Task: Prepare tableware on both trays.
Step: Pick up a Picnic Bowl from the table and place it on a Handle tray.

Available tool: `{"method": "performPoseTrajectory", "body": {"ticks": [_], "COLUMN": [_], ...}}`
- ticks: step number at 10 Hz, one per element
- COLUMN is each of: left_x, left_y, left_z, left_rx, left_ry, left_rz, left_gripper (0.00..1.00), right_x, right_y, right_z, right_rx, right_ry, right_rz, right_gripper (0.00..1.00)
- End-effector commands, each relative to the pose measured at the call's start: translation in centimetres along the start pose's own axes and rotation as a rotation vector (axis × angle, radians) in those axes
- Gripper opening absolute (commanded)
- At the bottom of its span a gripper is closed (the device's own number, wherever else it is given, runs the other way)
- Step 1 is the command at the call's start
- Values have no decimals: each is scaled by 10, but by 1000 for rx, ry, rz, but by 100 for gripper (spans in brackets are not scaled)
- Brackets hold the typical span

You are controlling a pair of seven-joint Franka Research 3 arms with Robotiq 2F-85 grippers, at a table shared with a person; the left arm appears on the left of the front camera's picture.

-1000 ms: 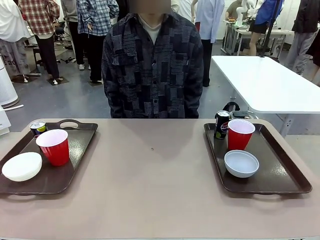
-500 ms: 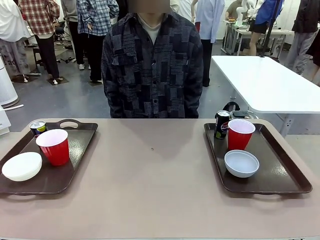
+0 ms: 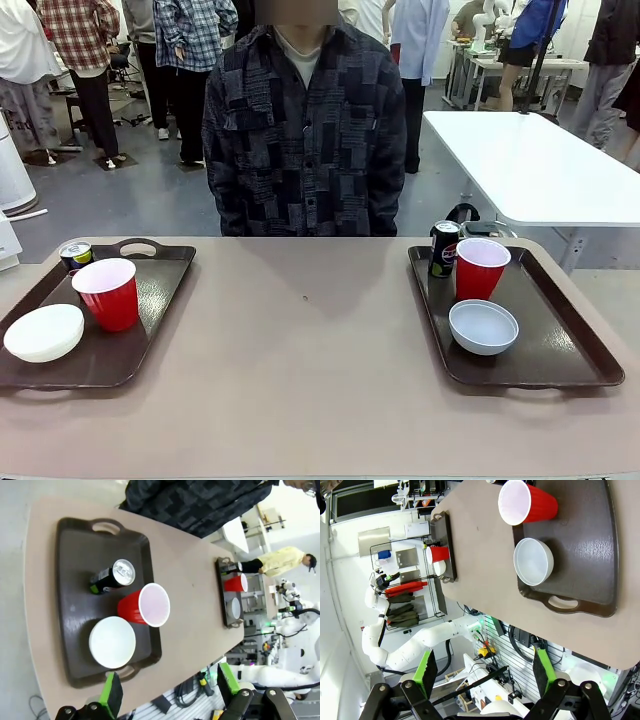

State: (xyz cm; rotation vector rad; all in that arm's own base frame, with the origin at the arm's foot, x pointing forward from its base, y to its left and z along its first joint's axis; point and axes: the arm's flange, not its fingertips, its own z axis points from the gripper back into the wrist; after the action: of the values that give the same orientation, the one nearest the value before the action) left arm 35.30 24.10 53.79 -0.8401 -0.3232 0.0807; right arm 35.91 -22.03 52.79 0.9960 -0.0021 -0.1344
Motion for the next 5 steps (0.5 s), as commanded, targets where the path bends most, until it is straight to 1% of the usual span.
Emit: {"method": "performPoseTrajectory", "body": {"ticks": [1, 5], "left_x": [1, 1], "left_y": [0, 0], "left_z": [3, 3], "left_rx": [-12, -12], "left_ry": [1, 1], "left_rz": [-4, -4], "left_gripper": [100, 100], "right_x": [0, 0], "right_y": [0, 0], "right_z": [0, 0], "right_rx": [9, 9], "right_ry": [0, 0], "right_rz": [4, 4], "right_gripper": [100, 100]}}
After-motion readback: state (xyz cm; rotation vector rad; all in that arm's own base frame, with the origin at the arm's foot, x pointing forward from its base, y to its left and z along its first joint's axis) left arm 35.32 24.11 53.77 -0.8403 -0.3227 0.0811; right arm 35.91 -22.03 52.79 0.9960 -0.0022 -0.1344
